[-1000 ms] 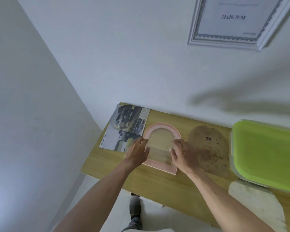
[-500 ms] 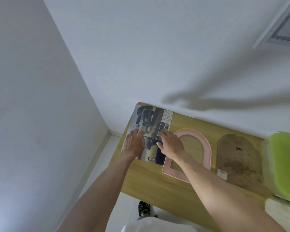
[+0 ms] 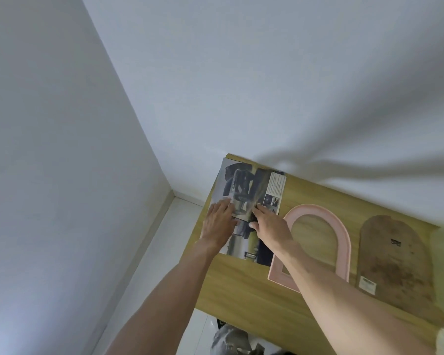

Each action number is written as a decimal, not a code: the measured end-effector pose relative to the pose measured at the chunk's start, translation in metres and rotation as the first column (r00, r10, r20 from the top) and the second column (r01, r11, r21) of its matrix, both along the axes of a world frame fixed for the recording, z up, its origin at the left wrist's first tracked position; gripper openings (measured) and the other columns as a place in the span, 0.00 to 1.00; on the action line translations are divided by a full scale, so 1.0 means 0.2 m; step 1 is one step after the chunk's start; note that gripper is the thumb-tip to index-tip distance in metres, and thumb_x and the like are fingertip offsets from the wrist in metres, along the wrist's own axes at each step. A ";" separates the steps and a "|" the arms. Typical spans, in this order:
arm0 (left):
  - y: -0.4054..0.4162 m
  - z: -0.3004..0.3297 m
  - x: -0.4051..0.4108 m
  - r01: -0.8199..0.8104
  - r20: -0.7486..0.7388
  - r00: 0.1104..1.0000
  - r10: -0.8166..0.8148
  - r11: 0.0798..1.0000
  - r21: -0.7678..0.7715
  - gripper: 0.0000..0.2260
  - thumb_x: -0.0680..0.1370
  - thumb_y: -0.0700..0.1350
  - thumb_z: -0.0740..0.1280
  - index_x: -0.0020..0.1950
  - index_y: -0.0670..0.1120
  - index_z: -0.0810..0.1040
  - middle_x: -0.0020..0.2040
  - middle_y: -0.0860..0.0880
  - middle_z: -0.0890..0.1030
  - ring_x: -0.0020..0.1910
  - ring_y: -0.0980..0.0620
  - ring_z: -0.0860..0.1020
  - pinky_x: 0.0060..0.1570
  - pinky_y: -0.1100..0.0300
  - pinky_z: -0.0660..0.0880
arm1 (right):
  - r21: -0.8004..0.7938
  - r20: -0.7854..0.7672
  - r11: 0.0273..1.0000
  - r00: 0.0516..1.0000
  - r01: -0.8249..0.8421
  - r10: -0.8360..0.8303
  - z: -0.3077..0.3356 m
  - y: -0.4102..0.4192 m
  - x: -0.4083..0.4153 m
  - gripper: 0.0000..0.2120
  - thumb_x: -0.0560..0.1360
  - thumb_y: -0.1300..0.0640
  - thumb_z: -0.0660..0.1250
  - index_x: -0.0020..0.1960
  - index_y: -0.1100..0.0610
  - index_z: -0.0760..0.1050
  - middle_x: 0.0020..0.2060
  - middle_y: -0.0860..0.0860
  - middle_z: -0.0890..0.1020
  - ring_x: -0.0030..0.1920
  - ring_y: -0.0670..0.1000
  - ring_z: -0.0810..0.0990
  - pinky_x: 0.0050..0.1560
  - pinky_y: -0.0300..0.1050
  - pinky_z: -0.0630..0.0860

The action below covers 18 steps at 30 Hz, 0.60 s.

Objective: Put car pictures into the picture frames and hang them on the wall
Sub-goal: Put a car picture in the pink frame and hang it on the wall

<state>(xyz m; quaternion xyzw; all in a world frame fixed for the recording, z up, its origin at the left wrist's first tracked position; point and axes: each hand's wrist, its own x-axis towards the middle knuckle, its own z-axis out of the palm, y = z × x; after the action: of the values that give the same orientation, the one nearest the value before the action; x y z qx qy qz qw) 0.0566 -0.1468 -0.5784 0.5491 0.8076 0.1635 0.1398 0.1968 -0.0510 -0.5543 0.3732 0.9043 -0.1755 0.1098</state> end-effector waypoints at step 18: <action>0.15 0.30 0.01 0.349 -0.358 0.909 -0.214 0.861 0.369 0.06 0.74 0.43 0.73 0.49 0.48 0.81 0.49 0.51 0.83 0.56 0.48 0.79 0.66 0.49 0.70 | 0.384 -0.506 0.922 0.845 0.041 0.173 0.27 0.09 0.23 0.11 0.72 0.61 0.72 0.54 0.59 0.79 0.44 0.53 0.84 0.41 0.55 0.82 0.42 0.49 0.80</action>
<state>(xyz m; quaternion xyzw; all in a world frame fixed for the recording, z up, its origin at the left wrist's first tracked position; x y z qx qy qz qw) 0.0580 -0.1172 -0.5191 0.6979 0.6740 0.2264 -0.0867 0.2434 -0.0324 -0.4997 0.2923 0.9281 -0.0891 -0.2127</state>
